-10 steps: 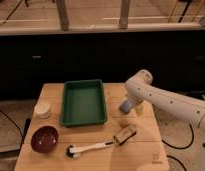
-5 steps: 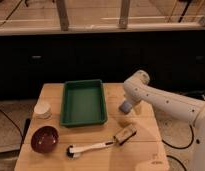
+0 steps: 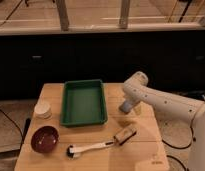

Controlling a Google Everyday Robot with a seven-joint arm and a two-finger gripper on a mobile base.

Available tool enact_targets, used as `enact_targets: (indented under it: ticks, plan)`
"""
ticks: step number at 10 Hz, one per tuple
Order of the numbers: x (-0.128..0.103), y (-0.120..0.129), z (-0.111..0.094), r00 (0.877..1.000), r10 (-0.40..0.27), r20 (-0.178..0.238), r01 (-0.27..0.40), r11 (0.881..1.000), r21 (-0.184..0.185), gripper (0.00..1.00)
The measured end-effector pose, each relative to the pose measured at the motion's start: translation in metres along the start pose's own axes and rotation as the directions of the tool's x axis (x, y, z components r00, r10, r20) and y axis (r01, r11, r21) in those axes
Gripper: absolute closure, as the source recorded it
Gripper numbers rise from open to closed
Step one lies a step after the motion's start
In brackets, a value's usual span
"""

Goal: Place sponge in tray

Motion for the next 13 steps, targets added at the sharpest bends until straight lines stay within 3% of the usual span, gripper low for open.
enact_targets:
  ticks: [13]
  plan:
    - [-0.005, 0.011, 0.015, 0.998, -0.062, 0.005, 0.063, 0.998, -0.024, 0.2]
